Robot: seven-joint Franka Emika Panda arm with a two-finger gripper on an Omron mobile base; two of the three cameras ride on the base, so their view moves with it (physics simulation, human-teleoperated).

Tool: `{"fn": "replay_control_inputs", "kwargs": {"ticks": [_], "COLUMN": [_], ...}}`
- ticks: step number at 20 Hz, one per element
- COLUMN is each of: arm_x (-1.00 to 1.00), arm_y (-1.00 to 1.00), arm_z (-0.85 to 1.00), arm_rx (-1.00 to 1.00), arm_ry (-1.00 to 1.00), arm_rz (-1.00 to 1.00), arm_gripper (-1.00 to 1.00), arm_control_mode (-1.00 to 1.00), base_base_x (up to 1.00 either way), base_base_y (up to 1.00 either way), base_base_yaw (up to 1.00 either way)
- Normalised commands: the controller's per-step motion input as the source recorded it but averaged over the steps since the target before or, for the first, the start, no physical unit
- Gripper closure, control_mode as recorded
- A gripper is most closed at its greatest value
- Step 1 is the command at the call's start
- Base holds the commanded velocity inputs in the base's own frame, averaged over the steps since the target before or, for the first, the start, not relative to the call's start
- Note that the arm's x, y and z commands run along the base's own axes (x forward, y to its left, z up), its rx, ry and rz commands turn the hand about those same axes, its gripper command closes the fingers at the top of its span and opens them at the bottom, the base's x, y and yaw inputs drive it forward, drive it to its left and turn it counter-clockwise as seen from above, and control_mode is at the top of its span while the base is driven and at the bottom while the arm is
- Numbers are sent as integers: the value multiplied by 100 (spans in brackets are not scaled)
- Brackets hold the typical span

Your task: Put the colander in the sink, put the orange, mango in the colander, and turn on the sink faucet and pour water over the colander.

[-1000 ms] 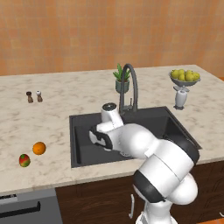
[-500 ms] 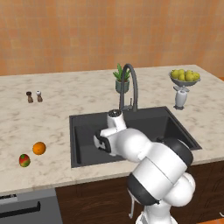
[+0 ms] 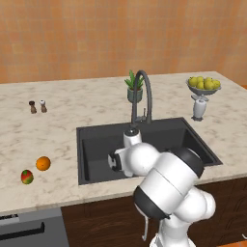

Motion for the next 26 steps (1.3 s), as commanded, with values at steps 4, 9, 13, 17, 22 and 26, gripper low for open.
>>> {"fn": "replay_control_inputs", "kwargs": {"ticks": [4, 9, 13, 17, 22, 26], "arm_x": [42, 38, 49, 53, 27, 0], "arm_y": [37, 39, 41, 27, 5, 4], "arm_z": [0, 0, 0, 0, -18, -36], "arm_rx": [0, -1, 0, -1, -1, 0], "arm_ry": [3, 5, 0, 0, 0, -4], "arm_rz": [-35, -28, -23, -19, -14, -14], "arm_gripper": [100, 100, 100, 100, 100, 100], "arm_control_mode": [-100, -100, -100, -100, -100, -100], "base_base_x": [0, 0, 0, 0, 0, 0], "base_base_y": [0, 0, 0, 0, 0, 0], "base_base_yaw": [0, 0, 0, 0, 0, 0]}}
